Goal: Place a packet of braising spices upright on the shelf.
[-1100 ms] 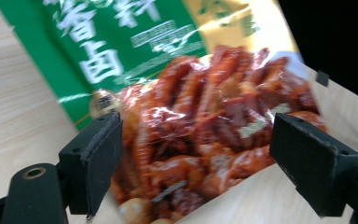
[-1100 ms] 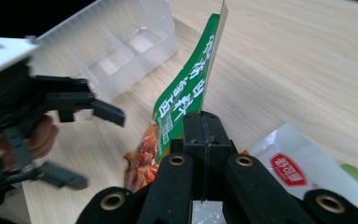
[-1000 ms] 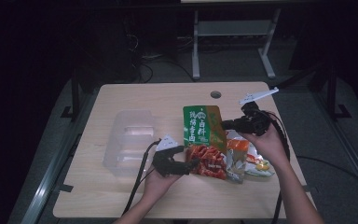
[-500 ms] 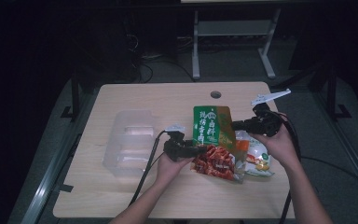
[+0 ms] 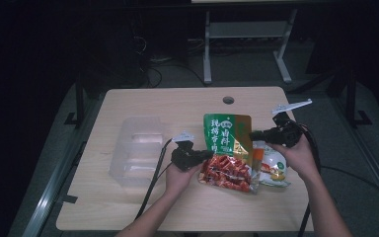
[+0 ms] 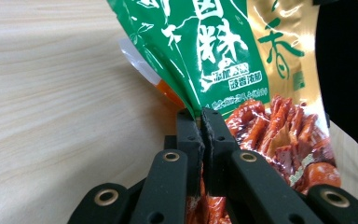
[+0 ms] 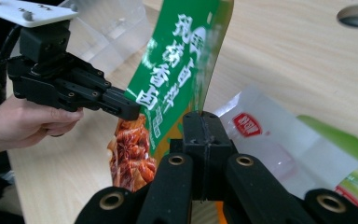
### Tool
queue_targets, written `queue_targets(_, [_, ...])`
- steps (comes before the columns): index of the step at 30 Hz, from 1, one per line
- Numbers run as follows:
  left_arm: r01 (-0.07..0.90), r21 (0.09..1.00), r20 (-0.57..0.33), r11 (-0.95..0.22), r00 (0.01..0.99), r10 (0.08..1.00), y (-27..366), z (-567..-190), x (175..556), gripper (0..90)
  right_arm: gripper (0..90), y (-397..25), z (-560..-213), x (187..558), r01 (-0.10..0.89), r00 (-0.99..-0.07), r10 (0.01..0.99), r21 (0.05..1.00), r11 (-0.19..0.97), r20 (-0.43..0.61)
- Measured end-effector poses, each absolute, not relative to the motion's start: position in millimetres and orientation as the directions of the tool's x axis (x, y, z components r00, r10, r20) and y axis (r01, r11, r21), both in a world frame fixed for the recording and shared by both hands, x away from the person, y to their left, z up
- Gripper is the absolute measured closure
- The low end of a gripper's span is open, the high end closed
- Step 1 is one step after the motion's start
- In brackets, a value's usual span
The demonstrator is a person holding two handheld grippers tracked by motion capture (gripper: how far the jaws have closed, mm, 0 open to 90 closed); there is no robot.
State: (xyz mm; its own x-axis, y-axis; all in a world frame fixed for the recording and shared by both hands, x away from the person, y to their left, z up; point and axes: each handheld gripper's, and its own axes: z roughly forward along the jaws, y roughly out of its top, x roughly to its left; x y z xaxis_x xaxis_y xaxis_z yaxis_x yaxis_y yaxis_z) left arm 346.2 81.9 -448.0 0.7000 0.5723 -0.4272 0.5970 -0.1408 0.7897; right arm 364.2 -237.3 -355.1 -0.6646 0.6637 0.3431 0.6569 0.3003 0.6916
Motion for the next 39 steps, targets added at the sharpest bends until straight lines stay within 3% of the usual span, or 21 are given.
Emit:
queue_targets(5, [0.545,0.822,-0.371,-0.165,0.733,0.570,85,-445,336,88.3,77.0,-233,-367,366,0.683,-0.659,0.648,0.664,0.304,0.382])
queue_targets(10, [0.501,0.840,-0.312,-0.209,0.760,0.570,85,-442,326,88.4,74.9,-216,-389,370,0.695,-0.676,0.595,0.644,0.318,0.435])
queue_targets(13, [0.491,0.843,-0.297,-0.220,0.766,0.571,86,-440,323,88.3,76.1,-208,-393,371,0.692,-0.687,0.578,0.641,0.333,0.441])
queue_targets(16, [0.491,0.840,-0.290,-0.230,0.766,0.574,92,-439,320,87.4,88.3,-199,-393,371,0.676,-0.707,0.556,0.649,0.348,0.437])
queue_targets(18, [0.489,0.840,-0.289,-0.233,0.768,0.571,95,-439,318,85.8,89.1,-195,-390,368,0.669,-0.714,0.550,0.653,0.355,0.433])
queue_targets(24, [0.468,0.843,-0.247,-0.264,0.774,0.583,104,-434,309,74.6,89.5,-188,-380,358,0.633,-0.744,0.528,0.684,0.361,0.410])
queue_targets(32, [0.425,0.843,-0.175,-0.329,0.797,0.578,111,-424,292,52.8,89.7,-179,-361,339,0.584,-0.779,0.502,0.727,0.361,0.377])
queue_targets(39, [0.408,0.839,-0.155,-0.360,0.813,0.561,129,-420,277,43.3,89.7,-167,-338,330,0.535,-0.803,0.507,0.752,0.385,0.312])
